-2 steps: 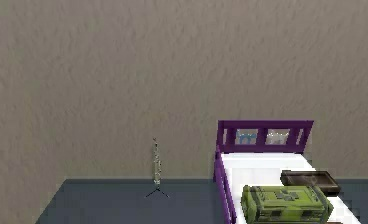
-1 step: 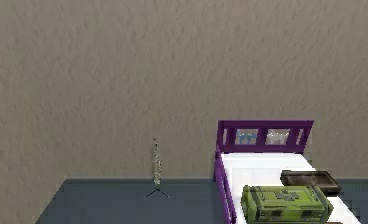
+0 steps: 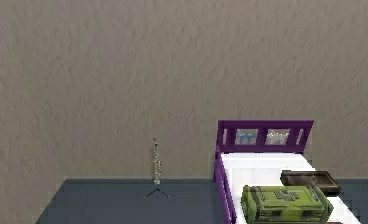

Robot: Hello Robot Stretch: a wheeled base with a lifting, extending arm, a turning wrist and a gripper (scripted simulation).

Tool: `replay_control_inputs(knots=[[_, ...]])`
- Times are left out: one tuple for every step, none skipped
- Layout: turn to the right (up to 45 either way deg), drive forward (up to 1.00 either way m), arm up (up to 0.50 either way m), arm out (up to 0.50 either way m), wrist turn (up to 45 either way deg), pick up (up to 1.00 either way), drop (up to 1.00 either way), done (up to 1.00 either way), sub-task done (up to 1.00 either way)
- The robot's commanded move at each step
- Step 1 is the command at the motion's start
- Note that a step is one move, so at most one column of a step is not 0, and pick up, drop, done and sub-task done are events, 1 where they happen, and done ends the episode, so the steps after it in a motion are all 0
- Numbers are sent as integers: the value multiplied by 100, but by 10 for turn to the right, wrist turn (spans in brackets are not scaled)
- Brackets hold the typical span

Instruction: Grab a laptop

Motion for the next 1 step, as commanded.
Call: replay_control_inputs(knots=[[0, 0, 0, 0, 450, 0, 0, 0, 0]])
